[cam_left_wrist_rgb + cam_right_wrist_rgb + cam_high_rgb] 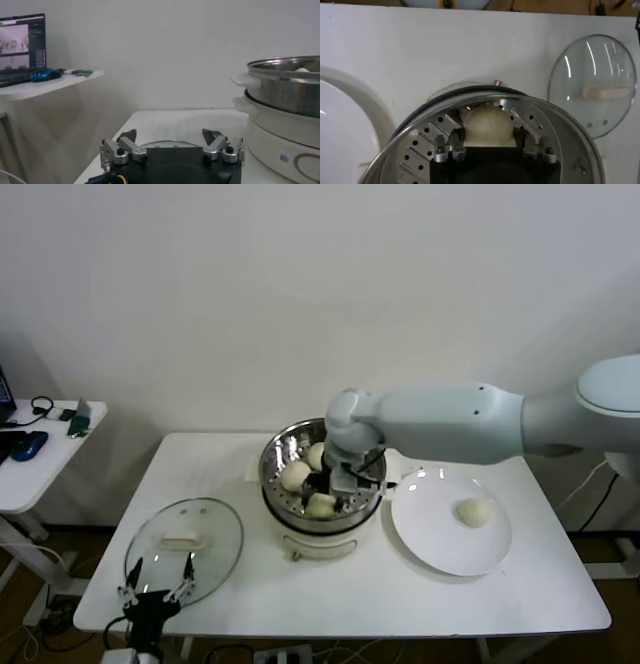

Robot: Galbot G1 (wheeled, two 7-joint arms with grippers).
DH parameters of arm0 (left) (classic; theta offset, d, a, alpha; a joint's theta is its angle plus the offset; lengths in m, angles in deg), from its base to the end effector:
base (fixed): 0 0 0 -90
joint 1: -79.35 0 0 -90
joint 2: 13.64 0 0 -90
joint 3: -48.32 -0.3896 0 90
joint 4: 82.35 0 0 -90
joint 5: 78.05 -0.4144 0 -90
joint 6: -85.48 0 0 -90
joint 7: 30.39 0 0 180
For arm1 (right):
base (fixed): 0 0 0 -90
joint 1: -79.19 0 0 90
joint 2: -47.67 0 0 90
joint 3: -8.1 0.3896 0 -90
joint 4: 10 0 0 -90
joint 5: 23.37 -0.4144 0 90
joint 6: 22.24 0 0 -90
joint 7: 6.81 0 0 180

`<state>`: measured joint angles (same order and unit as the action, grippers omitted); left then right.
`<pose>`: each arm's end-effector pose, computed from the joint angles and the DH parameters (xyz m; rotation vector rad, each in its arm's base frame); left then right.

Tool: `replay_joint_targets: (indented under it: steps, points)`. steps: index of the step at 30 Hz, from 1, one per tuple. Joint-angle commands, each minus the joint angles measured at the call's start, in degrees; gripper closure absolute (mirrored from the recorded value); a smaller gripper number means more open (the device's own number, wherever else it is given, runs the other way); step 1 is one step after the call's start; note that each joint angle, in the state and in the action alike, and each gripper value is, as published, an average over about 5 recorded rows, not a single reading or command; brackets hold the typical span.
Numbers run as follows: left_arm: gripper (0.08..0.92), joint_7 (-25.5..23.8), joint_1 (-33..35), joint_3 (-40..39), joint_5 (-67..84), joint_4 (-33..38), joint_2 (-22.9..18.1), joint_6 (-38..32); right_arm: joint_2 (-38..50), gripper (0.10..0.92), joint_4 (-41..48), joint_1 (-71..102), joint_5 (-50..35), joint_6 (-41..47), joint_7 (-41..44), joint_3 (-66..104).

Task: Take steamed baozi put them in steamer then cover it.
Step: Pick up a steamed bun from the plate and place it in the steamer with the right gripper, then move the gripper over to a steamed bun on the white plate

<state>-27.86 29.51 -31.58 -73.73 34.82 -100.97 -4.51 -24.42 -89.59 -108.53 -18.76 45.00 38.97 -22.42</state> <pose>0.1502 0.0739 -0.3847 0.2542 -2.9132 -0.0975 0.5728 0.1913 -0.1312 -2.0248 0.3281 -2.2369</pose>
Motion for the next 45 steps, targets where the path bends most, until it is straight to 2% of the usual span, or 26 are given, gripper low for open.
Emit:
replay_joint_targets:
  steps: [1, 5, 9, 13, 16, 19, 22, 28, 35, 45]
  points:
    - [0.177, 0.0, 0.2, 0.2, 0.1, 0.2, 0.2, 0.0, -0.7, 0.265, 3.7, -1.5, -3.6, -2.0, -0.1, 0.3]
    - [0.177, -0.1, 0.3, 0.1, 0.0, 0.4, 0.3, 0.1, 1.3, 0.208, 4.5, -11.0, -18.2, -3.6, 6.8, -3.2]
    - [0.177, -0.2, 0.3, -0.3, -0.1, 0.7, 0.2, 0.1, 5.5, 0.203, 6.5, -19.6, -31.1, -2.6, 15.2, -7.3]
    - [0.177, -0.3, 0.1, -0.5, 0.0, 1.2, 0.0, 0.3, 13.5, 0.202, 8.3, -25.0, -40.2, 5.8, 21.0, -11.7]
    - [0.177, -0.3, 0.0, -0.5, 0.2, 1.6, 0.0, 0.5, 20.1, 0.203, 8.1, -26.8, -43.7, 13.9, 21.4, -15.6]
    - [0.177, -0.3, 0.0, -0.6, 0.4, 1.9, 0.1, 0.5, 26.9, 0.203, 7.4, -26.9, -41.8, 19.1, 20.4, -20.5]
    - [0.177, -0.3, -0.2, -0.6, 0.5, 1.9, 0.1, 0.5, 32.6, 0.203, 7.0, -23.4, -35.5, 21.3, 19.0, -22.2]
    - [0.177, -0.3, -0.4, -0.6, 0.8, 2.1, 0.0, 0.7, 38.6, 0.203, 7.5, -8.9, -24.2, 26.6, 14.0, -13.9]
    - [0.177, -0.3, -0.3, -0.3, 0.7, 2.3, -0.3, 1.0, 36.9, 0.203, 12.9, 9.3, -18.1, 28.9, 10.3, 1.1]
    - [0.177, 0.0, 0.6, 0.6, 0.8, 1.5, -0.5, 0.6, 29.9, 0.203, 22.9, 22.5, -13.6, 29.1, 7.9, 12.0]
